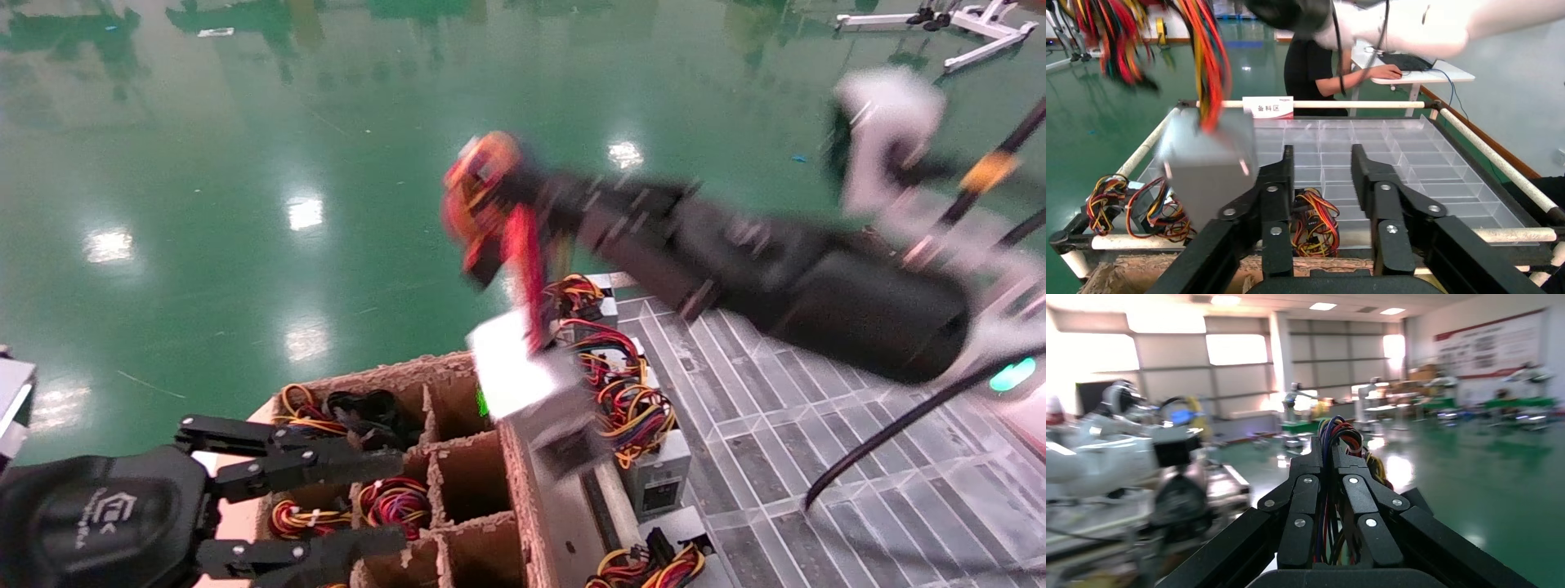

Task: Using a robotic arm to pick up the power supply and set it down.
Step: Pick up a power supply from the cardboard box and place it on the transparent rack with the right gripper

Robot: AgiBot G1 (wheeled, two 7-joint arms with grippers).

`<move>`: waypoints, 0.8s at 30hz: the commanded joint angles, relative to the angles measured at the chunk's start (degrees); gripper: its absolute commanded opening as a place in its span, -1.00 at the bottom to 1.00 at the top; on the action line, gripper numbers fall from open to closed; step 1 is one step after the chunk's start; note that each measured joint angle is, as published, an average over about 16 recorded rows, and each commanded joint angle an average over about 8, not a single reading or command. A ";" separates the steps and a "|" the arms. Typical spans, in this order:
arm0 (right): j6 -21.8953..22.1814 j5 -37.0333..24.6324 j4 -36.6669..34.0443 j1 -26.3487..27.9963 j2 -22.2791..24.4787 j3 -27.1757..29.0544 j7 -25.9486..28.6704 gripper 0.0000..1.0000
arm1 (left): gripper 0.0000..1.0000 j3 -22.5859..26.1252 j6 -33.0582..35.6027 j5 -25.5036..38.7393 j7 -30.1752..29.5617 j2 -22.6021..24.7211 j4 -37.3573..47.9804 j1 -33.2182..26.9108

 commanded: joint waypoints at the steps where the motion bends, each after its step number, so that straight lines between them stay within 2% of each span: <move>1: 0.12 -0.30 -1.73 2.95 1.13 -0.27 0.03 -1.00 | 1.00 0.00 0.00 0.00 0.00 0.00 0.00 0.00; 11: 7.60 -8.91 -15.66 16.51 1.07 -3.68 -4.09 -1.00 | 1.00 0.01 0.00 -0.01 0.00 0.00 0.00 0.00; 24: 18.05 -23.15 -24.98 26.16 -2.40 -12.17 -12.90 -1.00 | 1.00 0.02 -0.01 -0.01 0.01 -0.01 0.00 0.00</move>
